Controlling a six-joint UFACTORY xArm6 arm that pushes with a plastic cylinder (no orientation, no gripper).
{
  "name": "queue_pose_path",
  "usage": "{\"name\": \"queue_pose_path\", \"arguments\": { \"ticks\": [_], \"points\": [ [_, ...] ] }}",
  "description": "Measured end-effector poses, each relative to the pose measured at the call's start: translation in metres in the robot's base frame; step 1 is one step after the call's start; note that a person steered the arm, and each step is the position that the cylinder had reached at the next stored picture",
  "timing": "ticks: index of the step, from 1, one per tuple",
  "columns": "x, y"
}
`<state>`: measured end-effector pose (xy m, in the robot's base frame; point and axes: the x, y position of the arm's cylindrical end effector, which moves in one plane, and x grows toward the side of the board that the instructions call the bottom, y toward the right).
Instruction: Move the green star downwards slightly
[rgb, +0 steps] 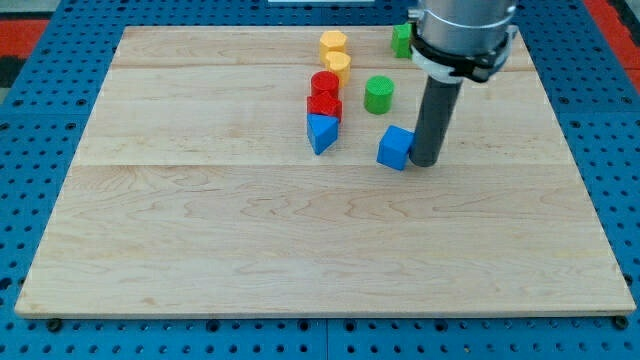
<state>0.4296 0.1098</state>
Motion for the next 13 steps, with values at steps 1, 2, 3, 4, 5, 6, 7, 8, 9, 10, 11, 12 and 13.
{"name": "queue_pose_path", "arguments": {
  "ticks": [1,2,3,4,5,6,7,8,9,10,11,12,13],
  "points": [
    [-0.012,-0.002],
    [-0.013,-0.001],
    [-0.037,0.066],
    [-0.119,0.137],
    [-0.183,0.147],
    [-0.236,0.144],
    [-0.239,0.133],
    [-0.238,0.106],
    [-0.238,0.056],
    [-0.238,0.008],
    [-0.237,-0.013],
    [-0.237,-0.013],
    [-0.235,-0.013]
  ]
}}
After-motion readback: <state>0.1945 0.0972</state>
